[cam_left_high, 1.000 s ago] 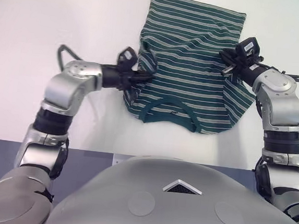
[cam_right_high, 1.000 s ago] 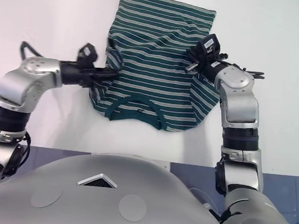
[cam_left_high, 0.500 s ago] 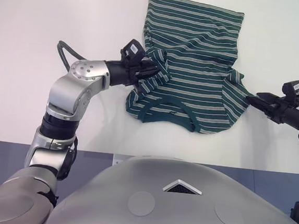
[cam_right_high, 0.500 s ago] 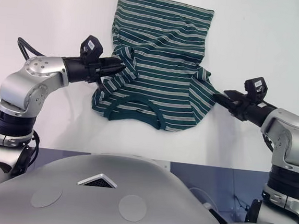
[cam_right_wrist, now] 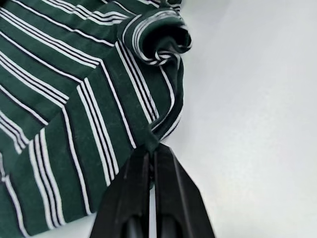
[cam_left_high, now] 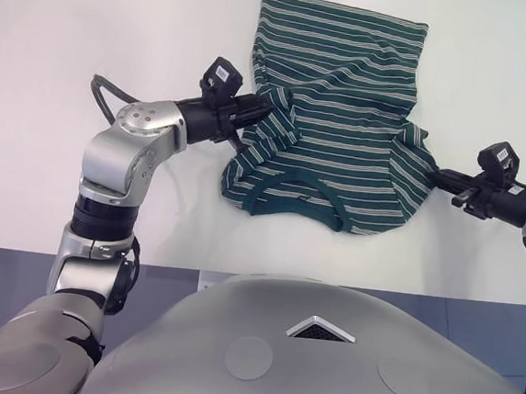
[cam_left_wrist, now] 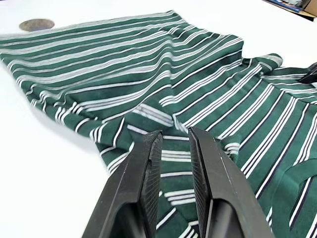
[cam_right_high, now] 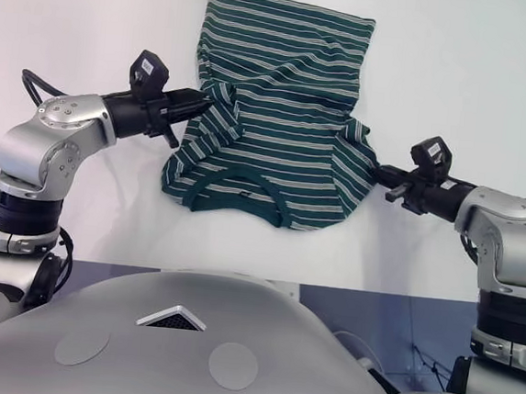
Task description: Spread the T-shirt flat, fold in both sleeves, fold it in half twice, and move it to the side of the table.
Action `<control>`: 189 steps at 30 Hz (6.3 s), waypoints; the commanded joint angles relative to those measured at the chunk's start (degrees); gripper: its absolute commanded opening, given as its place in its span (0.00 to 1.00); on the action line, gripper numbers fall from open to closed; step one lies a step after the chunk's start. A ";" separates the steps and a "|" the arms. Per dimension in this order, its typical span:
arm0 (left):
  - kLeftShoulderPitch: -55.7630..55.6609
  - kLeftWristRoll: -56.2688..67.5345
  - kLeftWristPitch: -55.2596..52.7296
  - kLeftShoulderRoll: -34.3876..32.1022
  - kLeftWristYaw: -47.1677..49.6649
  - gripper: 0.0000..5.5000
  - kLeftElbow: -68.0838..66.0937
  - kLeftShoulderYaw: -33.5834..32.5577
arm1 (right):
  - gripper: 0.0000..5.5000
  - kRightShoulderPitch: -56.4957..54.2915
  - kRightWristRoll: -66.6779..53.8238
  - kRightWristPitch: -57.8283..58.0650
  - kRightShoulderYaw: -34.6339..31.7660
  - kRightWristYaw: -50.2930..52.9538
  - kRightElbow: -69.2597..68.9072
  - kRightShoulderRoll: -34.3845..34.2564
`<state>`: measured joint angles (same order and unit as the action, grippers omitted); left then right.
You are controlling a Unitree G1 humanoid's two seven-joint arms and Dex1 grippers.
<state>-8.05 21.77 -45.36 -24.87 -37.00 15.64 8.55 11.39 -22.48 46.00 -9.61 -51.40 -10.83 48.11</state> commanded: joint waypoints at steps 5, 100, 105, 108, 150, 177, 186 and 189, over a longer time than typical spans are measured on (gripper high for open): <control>-0.98 -0.39 1.06 -0.18 0.38 0.17 -1.63 -0.39 | 0.00 -8.11 -3.56 6.23 7.61 -2.08 -16.14 4.43; -20.05 -31.03 40.18 -4.61 -15.31 0.01 -44.74 26.01 | 0.00 -49.64 47.74 -66.77 43.39 2.61 71.00 -15.02; -30.34 -39.16 57.03 -9.49 -9.93 0.01 -62.04 27.14 | 0.00 -26.84 22.91 -44.60 40.31 -12.42 20.96 -9.86; -31.48 -35.45 63.68 -9.13 -6.12 0.01 -63.16 22.29 | 0.00 -19.18 18.06 -33.43 37.00 -2.27 6.58 -13.37; -0.08 -23.15 76.53 -22.85 -21.86 0.03 -35.37 19.74 | 0.13 -13.45 37.89 -65.32 35.86 5.24 12.47 -9.18; -31.60 -8.73 36.31 4.03 11.07 0.15 -63.09 -3.71 | 0.12 -52.99 2.33 -36.93 9.84 21.73 56.06 -31.88; -21.63 -7.05 36.00 4.12 13.71 0.00 -52.85 -12.87 | 0.00 -48.65 8.88 -34.51 20.77 9.25 49.43 -40.08; -18.23 -7.06 34.13 5.11 14.46 0.00 -48.62 -13.35 | 0.00 -47.12 13.40 -31.42 22.36 14.94 52.64 -41.89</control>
<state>-29.01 15.03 -9.44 -20.47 -23.36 -35.70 -4.40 -37.18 -11.29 12.08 11.93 -39.33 40.26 6.92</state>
